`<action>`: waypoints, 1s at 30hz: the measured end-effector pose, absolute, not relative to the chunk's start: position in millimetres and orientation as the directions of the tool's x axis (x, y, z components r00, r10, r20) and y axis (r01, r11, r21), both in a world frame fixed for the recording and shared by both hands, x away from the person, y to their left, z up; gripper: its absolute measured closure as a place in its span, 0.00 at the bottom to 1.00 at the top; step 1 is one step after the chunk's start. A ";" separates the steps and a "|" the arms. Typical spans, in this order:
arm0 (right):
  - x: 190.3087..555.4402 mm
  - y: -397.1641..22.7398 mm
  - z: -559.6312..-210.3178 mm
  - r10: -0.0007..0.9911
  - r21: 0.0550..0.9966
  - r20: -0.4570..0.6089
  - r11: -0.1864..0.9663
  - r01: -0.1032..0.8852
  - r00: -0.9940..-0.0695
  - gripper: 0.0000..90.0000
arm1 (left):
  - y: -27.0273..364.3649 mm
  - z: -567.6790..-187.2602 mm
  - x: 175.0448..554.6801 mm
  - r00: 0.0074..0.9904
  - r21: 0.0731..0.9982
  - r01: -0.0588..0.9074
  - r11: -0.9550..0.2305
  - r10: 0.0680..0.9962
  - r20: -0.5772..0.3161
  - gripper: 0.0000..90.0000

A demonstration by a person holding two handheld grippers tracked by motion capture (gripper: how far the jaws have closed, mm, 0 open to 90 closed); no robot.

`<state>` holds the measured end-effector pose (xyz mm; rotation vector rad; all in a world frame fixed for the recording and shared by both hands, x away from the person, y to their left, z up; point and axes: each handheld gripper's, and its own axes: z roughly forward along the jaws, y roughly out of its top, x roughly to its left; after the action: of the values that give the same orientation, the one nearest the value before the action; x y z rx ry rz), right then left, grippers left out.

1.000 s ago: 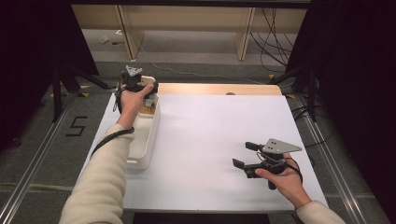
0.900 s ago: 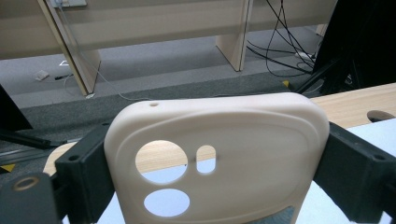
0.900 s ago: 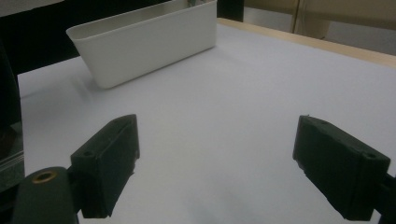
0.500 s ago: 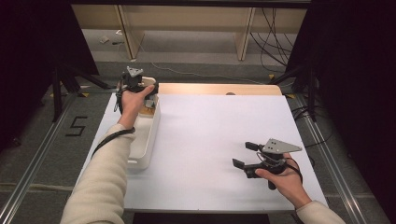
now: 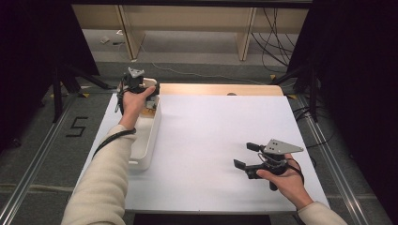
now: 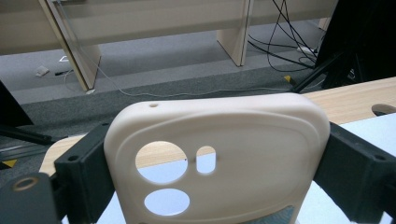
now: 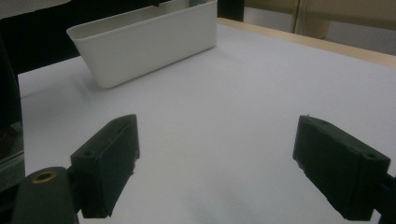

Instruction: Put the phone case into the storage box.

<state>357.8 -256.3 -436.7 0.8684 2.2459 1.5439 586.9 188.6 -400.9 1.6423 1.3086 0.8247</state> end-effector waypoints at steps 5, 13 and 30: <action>357.7 -256.2 -436.7 0.616 0.915 0.104 0.248 0.317 -0.781 0.17 | 189.0 -401.3 586.8 0.233 0.909 0.408 -0.083 0.972 -0.015 0.11; 357.8 -256.2 -436.7 0.616 0.915 0.103 0.248 0.317 -0.781 0.17 | 189.1 -402.5 587.3 0.232 0.907 0.413 -0.083 0.972 -0.017 0.11; 357.7 -256.3 -436.6 0.617 0.915 0.103 0.248 0.317 -0.780 0.17 | 188.2 -405.3 589.1 0.231 0.901 0.424 -0.086 0.973 -0.016 0.10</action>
<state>357.7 -256.3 -436.6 0.8680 2.2458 1.5443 589.1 188.2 -405.3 1.6563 1.3229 0.8143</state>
